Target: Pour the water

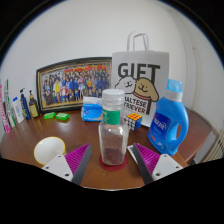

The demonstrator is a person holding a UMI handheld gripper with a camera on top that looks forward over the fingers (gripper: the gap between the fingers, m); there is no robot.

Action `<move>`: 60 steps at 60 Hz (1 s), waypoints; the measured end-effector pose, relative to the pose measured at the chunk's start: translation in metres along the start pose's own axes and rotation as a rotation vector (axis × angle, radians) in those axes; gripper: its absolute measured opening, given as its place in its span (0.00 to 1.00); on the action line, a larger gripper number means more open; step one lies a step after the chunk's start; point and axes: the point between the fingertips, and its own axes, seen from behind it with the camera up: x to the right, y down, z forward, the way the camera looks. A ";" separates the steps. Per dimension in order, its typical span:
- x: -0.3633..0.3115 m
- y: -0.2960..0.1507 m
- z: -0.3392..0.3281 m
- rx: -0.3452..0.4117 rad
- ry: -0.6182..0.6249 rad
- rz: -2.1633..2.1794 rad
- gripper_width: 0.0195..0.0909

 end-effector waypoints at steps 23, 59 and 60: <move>-0.065 -0.006 -0.190 -0.095 0.084 0.019 0.93; -0.137 0.003 -0.332 -0.103 0.097 0.011 0.92; -0.136 0.004 -0.331 -0.105 0.098 0.007 0.92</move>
